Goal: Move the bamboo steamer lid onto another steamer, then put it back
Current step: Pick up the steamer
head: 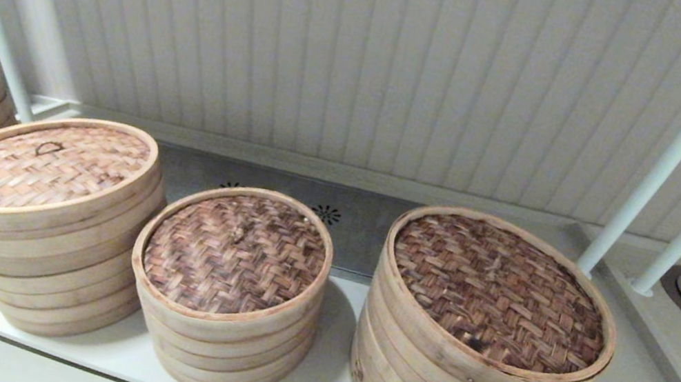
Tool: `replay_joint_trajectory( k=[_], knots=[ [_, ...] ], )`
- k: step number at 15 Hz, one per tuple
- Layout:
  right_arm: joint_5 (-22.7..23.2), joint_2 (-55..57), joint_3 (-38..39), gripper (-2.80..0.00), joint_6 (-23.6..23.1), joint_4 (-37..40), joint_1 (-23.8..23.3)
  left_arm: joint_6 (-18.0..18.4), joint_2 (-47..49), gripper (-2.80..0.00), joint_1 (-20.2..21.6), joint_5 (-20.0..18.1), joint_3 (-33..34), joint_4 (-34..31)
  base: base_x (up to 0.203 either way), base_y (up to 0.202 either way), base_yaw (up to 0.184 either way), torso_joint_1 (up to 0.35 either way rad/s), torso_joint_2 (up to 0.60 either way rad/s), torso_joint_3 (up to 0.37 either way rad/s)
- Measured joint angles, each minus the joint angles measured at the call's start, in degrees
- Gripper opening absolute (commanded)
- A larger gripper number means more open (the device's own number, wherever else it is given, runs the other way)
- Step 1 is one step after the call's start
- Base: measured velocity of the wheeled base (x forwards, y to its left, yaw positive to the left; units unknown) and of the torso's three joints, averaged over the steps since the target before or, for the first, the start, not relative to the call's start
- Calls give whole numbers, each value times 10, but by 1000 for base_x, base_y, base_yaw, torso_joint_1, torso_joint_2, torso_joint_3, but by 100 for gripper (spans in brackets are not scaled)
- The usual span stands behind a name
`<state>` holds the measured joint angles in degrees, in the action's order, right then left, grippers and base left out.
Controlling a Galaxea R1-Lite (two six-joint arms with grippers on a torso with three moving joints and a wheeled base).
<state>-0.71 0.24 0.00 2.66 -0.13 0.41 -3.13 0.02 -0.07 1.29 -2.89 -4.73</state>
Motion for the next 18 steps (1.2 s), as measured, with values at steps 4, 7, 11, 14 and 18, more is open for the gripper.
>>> replay_joint_trajectory(
  k=[4,7,11,14,18],
  knots=[
    [0,0,0,-280,0,0,0,2,0,-280,0,0,0,0,0,0,0,0,0,0],
    [0,0,0,-280,0,0,0,3,0,-280,0,0,0,-3,0,0,0,0,0,0],
    [0,0,0,-280,0,0,0,21,7,-280,0,0,-33,-18,0,0,0,0,0,0],
    [0,0,0,-280,0,0,-1,8,61,-280,0,2,-150,-37,0,0,0,0,0,0],
    [1,0,0,-280,0,1,-1,2,188,-280,0,7,-301,-75,0,0,0,0,0,0]
  ],
)
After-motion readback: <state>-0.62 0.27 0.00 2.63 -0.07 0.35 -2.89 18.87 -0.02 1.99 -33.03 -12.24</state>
